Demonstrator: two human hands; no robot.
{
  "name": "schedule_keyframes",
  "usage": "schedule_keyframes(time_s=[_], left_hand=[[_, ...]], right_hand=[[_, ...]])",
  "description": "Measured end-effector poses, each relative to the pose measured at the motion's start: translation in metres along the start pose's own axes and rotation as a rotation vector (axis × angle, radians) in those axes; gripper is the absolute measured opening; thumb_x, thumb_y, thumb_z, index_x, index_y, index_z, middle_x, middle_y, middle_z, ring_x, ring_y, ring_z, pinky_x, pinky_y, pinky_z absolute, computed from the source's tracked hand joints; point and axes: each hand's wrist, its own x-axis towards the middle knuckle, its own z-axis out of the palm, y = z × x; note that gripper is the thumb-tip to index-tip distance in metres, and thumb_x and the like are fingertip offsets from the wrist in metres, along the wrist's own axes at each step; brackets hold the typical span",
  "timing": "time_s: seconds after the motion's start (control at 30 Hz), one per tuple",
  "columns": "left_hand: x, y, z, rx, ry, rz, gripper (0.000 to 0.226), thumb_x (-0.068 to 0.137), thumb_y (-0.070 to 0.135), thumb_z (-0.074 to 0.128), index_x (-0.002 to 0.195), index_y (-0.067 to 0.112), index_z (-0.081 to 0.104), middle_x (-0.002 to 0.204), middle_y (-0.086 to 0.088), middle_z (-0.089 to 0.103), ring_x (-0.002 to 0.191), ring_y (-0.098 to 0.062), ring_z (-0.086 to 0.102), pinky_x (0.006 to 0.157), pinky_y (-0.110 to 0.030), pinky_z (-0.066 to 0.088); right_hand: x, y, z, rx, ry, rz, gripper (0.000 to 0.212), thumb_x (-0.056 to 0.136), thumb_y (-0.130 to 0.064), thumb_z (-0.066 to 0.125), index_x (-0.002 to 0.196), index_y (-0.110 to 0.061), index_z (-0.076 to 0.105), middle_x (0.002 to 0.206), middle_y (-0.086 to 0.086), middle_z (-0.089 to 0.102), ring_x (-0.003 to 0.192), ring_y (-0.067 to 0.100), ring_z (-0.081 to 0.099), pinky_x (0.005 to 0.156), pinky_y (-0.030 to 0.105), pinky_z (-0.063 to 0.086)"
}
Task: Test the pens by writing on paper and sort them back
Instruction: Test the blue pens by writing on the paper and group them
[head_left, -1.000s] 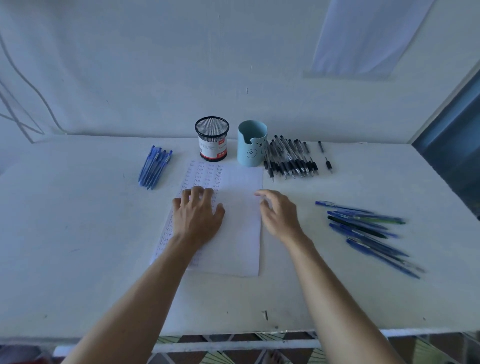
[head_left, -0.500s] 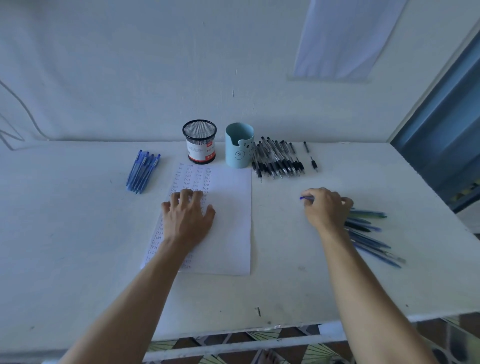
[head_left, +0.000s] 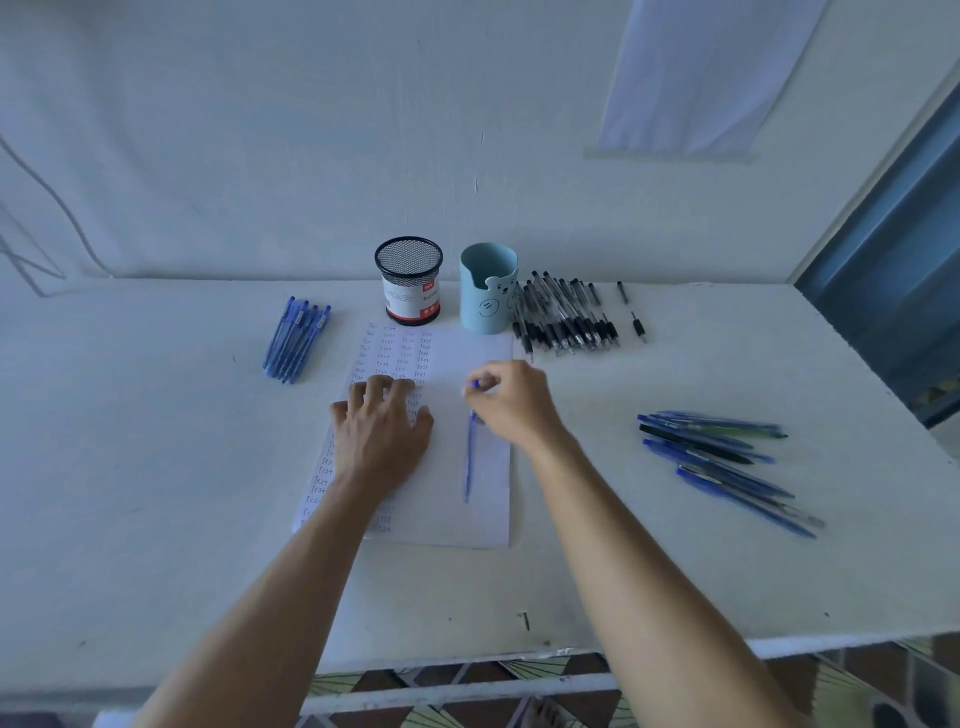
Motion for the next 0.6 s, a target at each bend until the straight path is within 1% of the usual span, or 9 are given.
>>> schedule_keyframes(time_s=[0.07, 0.13, 0.2, 0.27, 0.3, 0.37, 0.43, 0.5, 0.6], left_hand=[[0.001, -0.003, 0.0, -0.045, 0.007, -0.005, 0.036, 0.096, 0.035, 0.05, 0.129, 0.024, 0.06, 0.133, -0.002, 0.054, 0.128, -0.026, 0.039, 0.103, -0.043, 0.027], [0.001, -0.005, -0.001, -0.088, 0.016, -0.009, 0.033, 0.097, 0.034, 0.05, 0.127, 0.025, 0.062, 0.132, 0.0, 0.055, 0.128, -0.025, 0.039, 0.103, -0.042, 0.026], [0.0, -0.006, -0.002, -0.122, 0.01, -0.002, 0.03, 0.098, 0.039, 0.05, 0.121, 0.028, 0.064, 0.13, 0.003, 0.056, 0.127, -0.023, 0.039, 0.103, -0.041, 0.025], [-0.001, -0.007, -0.003, -0.154, 0.018, 0.046, 0.028, 0.094, 0.051, 0.053, 0.107, 0.031, 0.067, 0.119, 0.008, 0.057, 0.12, -0.018, 0.04, 0.098, -0.04, 0.024], [-0.002, -0.007, -0.003, -0.161, 0.033, 0.098, 0.033, 0.089, 0.061, 0.054, 0.097, 0.032, 0.066, 0.109, 0.011, 0.057, 0.112, -0.014, 0.041, 0.092, -0.039, 0.023], [-0.007, -0.009, -0.003, -0.124, 0.037, 0.238, 0.048, 0.077, 0.079, 0.049, 0.08, 0.032, 0.06, 0.087, 0.015, 0.053, 0.096, -0.009, 0.04, 0.079, -0.035, 0.016], [-0.011, -0.01, -0.003, -0.05, -0.016, 0.372, 0.061, 0.069, 0.089, 0.047, 0.074, 0.029, 0.055, 0.074, 0.016, 0.05, 0.088, -0.009, 0.041, 0.074, -0.035, 0.014], [-0.011, -0.011, -0.005, -0.003, -0.077, 0.442, 0.065, 0.063, 0.093, 0.048, 0.074, 0.029, 0.05, 0.07, 0.017, 0.047, 0.085, -0.009, 0.042, 0.072, -0.035, 0.014], [-0.006, -0.01, -0.011, -0.028, -0.205, 0.421, 0.055, 0.061, 0.083, 0.05, 0.076, 0.03, 0.05, 0.073, 0.016, 0.046, 0.088, -0.01, 0.042, 0.073, -0.036, 0.018]], right_hand=[[-0.004, 0.001, 0.017, 0.01, -0.044, 0.066, 0.017, 0.082, -0.018, 0.074, 0.095, -0.007, 0.076, 0.09, 0.005, 0.074, 0.089, 0.022, 0.069, 0.081, 0.025, 0.053], [-0.005, 0.002, 0.029, 0.025, -0.041, 0.095, 0.026, 0.08, -0.024, 0.079, 0.097, -0.005, 0.074, 0.091, 0.007, 0.073, 0.089, 0.025, 0.069, 0.082, 0.036, 0.056], [-0.007, 0.002, 0.032, -0.003, -0.024, 0.098, 0.029, 0.087, -0.031, 0.073, 0.106, -0.009, 0.072, 0.098, 0.005, 0.073, 0.095, 0.024, 0.067, 0.084, 0.033, 0.053], [-0.01, 0.005, 0.03, -0.1, 0.041, 0.064, 0.021, 0.095, -0.031, 0.057, 0.105, -0.018, 0.07, 0.102, 0.002, 0.071, 0.098, 0.028, 0.064, 0.079, 0.033, 0.049], [-0.01, 0.009, 0.028, -0.158, 0.082, 0.025, 0.021, 0.096, -0.027, 0.052, 0.105, -0.02, 0.069, 0.105, 0.002, 0.07, 0.098, 0.03, 0.063, 0.078, 0.035, 0.048], [-0.011, 0.022, 0.025, -0.296, 0.121, -0.052, 0.026, 0.095, -0.021, 0.049, 0.113, -0.024, 0.068, 0.117, -0.002, 0.066, 0.109, 0.027, 0.058, 0.086, 0.037, 0.042], [-0.014, 0.036, 0.024, -0.404, 0.11, -0.085, 0.034, 0.094, -0.019, 0.048, 0.122, -0.029, 0.065, 0.13, -0.007, 0.06, 0.125, 0.022, 0.048, 0.095, 0.04, 0.034], [-0.018, 0.047, 0.023, -0.427, 0.106, -0.117, 0.041, 0.092, -0.019, 0.043, 0.127, -0.03, 0.063, 0.139, -0.008, 0.055, 0.135, 0.019, 0.042, 0.099, 0.042, 0.029], [-0.023, 0.052, 0.023, -0.459, 0.08, -0.145, 0.055, 0.084, -0.025, 0.034, 0.132, -0.03, 0.059, 0.146, -0.007, 0.051, 0.139, 0.021, 0.04, 0.099, 0.043, 0.029]])
